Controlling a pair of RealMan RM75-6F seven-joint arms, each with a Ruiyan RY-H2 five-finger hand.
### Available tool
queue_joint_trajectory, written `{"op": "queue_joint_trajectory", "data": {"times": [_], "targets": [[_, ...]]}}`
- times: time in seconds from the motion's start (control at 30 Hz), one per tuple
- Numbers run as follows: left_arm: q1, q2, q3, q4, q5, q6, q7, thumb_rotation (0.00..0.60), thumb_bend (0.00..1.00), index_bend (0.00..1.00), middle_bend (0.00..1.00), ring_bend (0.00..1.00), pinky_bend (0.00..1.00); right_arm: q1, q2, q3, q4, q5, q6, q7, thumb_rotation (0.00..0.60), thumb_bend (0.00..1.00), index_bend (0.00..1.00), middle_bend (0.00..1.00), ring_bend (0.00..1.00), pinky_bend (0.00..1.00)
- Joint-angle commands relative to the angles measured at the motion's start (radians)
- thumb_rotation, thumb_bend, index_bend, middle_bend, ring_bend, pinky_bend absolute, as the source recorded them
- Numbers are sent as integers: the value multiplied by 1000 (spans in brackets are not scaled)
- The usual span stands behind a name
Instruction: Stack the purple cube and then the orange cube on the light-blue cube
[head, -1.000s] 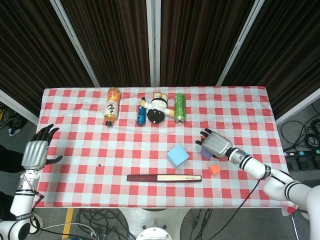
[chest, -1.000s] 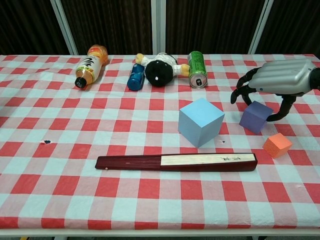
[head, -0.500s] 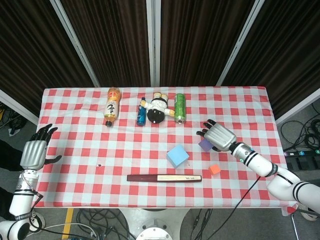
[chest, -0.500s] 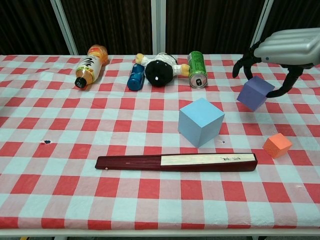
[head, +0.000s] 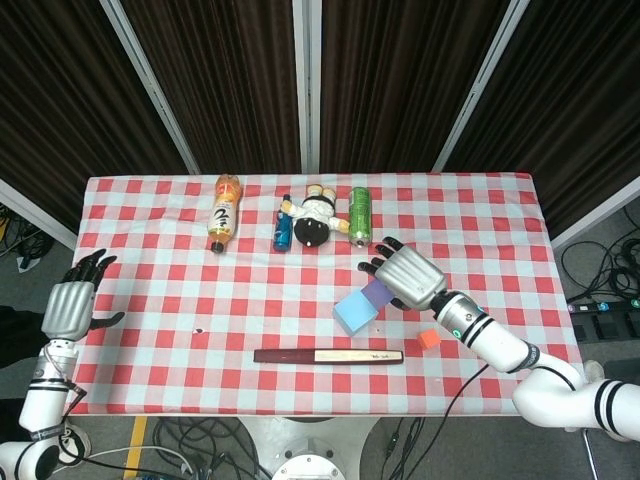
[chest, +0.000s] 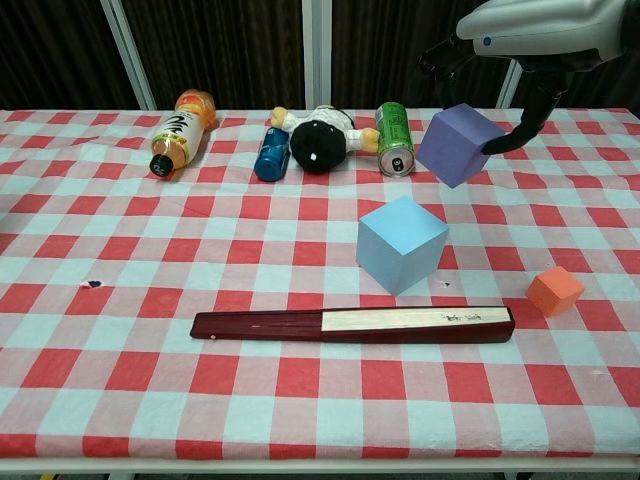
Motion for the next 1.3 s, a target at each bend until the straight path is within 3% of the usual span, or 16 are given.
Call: {"op": "queue_joint_trajectory", "data": {"times": [0.03, 0.4, 0.7, 1.3], "targets": [[0, -2, 0, 4, -2, -3, -6, 600, 88, 208, 179, 128, 237, 45, 11, 8, -69, 148, -53, -127, 600, 174, 240, 497, 192, 142], [0, -8, -1, 26, -6, -15, -37, 600, 88, 208, 179, 128, 237, 178, -38, -41, -119, 420, -54, -338, 600, 174, 240, 496, 192, 128], [1, -6, -3, 27, -5, -13, -51, 600, 88, 208, 180, 127, 237, 267, -81, -101, -133, 587, -6, -436, 600, 175, 240, 499, 192, 124], [2, -1, -6, 27, -7, -16, -67, 600, 88, 207, 180, 127, 237, 337, -149, -139, -81, 680, 36, -443, 600, 175, 240, 505, 192, 114]]}}
